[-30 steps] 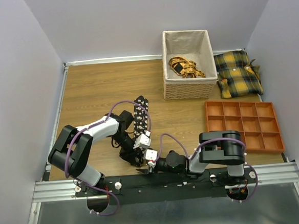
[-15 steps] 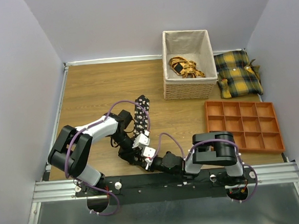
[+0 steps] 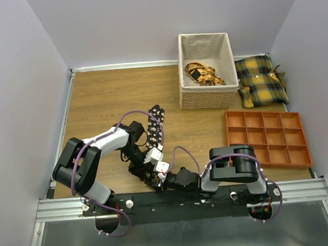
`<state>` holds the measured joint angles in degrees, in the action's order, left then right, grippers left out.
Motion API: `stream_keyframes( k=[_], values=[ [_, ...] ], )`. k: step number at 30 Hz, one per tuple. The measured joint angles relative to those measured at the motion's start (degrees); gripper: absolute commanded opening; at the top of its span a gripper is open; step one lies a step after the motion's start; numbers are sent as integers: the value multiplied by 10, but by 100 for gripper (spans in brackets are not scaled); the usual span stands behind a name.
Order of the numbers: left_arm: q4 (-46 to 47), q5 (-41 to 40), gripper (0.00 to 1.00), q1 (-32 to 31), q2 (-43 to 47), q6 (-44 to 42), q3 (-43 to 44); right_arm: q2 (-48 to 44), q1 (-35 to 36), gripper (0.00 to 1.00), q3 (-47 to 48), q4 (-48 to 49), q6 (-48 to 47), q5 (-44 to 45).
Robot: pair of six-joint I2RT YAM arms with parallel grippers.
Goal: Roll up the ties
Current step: Roll the tie at the center of the board.
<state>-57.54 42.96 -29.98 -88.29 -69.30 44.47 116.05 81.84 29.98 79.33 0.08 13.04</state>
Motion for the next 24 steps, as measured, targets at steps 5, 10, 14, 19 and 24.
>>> stream_keyframes(
  k=[5,10,14,19,24],
  values=[
    [-12,-3,0,7,0,-3,-1,4,-2,40,10,-7,1,1],
    [-24,-6,0,14,0,0,-4,6,-4,25,18,-17,-1,-4],
    [-21,-7,15,14,0,9,-4,6,-6,19,18,-17,5,-7],
    [-8,-8,53,14,3,44,-7,4,-10,14,14,-19,32,-13],
    [16,-11,68,12,19,106,-16,-2,-16,12,10,-22,77,-30]
  ],
)
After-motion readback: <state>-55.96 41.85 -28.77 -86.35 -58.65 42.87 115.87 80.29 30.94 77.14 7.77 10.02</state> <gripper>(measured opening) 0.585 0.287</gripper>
